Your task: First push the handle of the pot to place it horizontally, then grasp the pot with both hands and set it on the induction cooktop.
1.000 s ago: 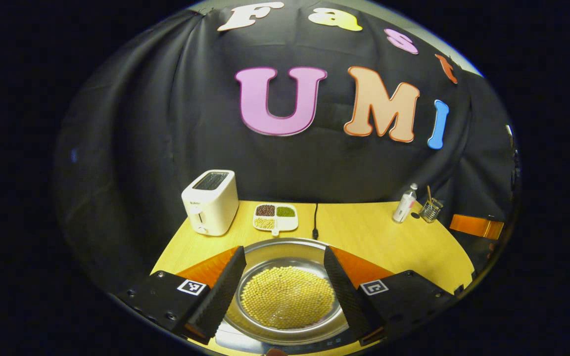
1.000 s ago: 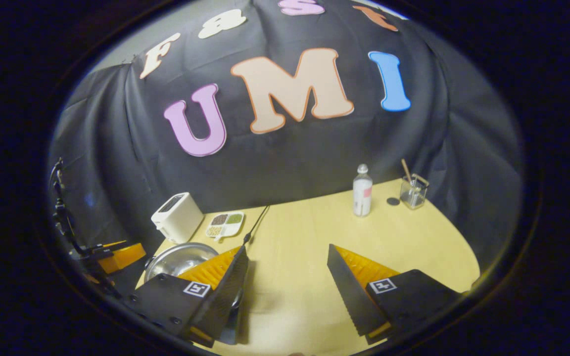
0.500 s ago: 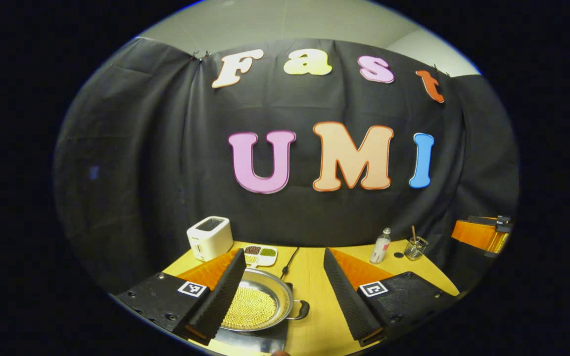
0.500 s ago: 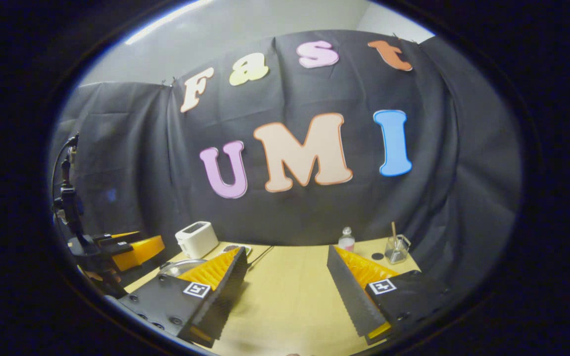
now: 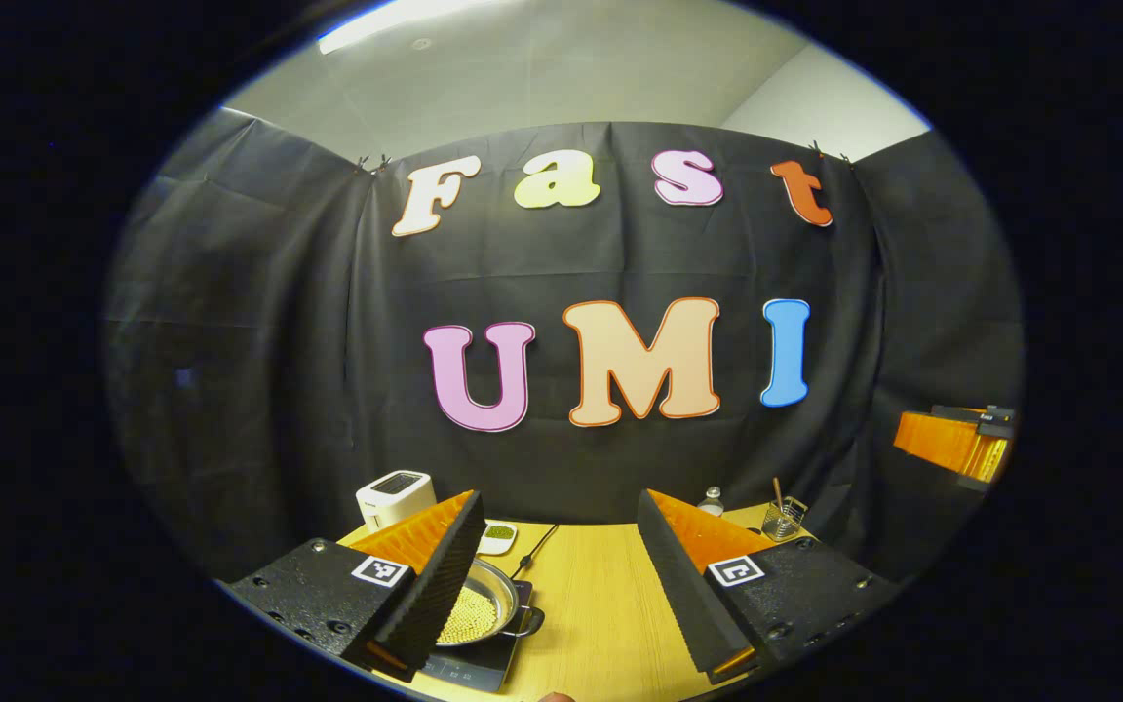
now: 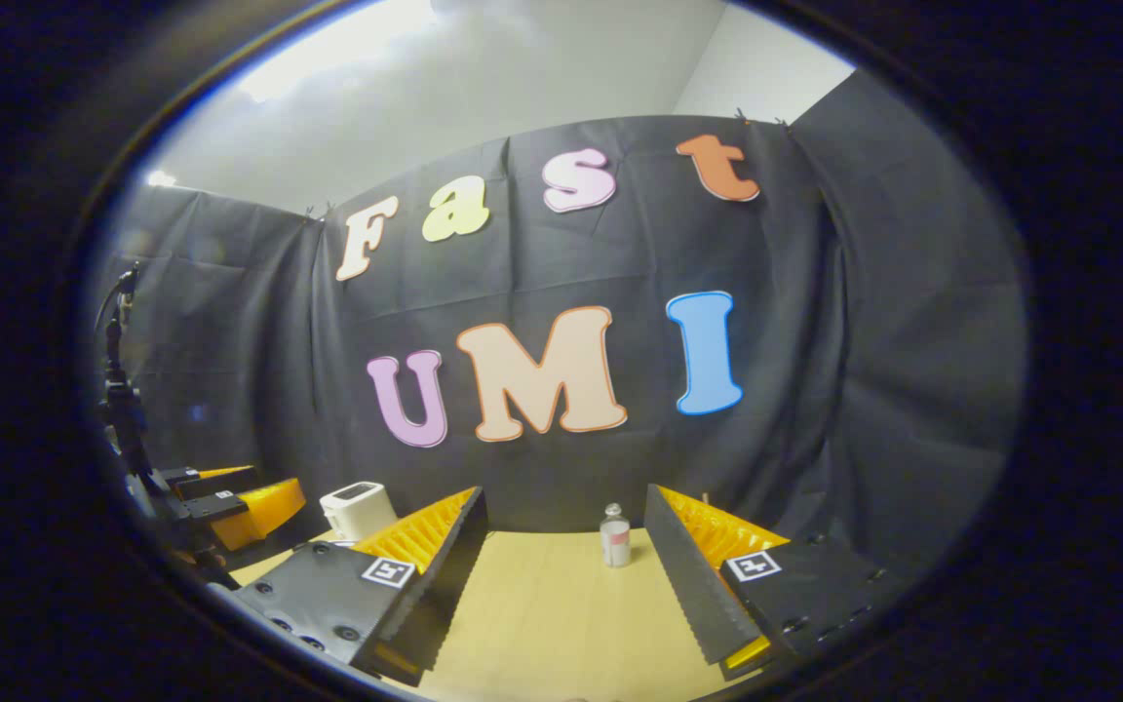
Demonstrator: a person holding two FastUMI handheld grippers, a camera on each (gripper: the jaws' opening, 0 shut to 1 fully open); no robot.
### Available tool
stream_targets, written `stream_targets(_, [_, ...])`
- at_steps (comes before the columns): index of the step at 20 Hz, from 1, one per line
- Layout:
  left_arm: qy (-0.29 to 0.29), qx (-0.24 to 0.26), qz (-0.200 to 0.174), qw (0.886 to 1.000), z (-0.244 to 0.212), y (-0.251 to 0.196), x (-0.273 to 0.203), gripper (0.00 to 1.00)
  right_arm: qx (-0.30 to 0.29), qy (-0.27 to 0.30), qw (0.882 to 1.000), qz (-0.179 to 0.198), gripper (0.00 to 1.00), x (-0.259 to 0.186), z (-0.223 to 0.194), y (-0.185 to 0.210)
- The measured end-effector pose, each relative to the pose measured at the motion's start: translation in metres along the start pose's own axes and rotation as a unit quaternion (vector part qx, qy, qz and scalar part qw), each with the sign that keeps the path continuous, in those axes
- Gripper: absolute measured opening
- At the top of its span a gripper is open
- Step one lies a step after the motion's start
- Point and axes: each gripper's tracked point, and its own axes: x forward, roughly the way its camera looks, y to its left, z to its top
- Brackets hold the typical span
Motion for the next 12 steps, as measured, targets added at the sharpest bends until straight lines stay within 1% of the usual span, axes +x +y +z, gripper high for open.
stream_targets(2, [0.000, -0.003, -0.010, 1.000, -0.003, -0.016, -0.001, 0.93, -0.005, -0.001, 1.000, -0.008, 0.92, -0.011, -0.005, -0.012])
stream_targets(3, [0.002, -0.008, -0.020, 1.000, -0.006, -0.027, -0.002, 0.93, -0.006, 0.001, 1.000, -0.013, 0.92, -0.016, -0.009, -0.018])
stream_targets(4, [0.006, -0.012, -0.030, 0.999, -0.011, -0.037, -0.002, 0.96, -0.008, 0.004, 1.000, -0.016, 0.92, -0.020, -0.012, -0.024])
stream_targets(5, [0.013, -0.013, -0.038, 0.999, -0.016, -0.045, -0.004, 0.96, -0.010, 0.007, 1.000, -0.022, 0.92, -0.023, -0.014, -0.030])
stream_targets(8, [0.024, -0.016, -0.052, 0.998, -0.024, -0.065, -0.006, 0.96, -0.011, -0.003, 0.999, -0.037, 0.92, -0.033, -0.014, -0.045])
stream_targets(12, [0.028, -0.008, -0.066, 0.997, -0.026, -0.081, -0.006, 0.96, -0.009, -0.011, 0.999, -0.044, 0.92, -0.040, -0.016, -0.059])
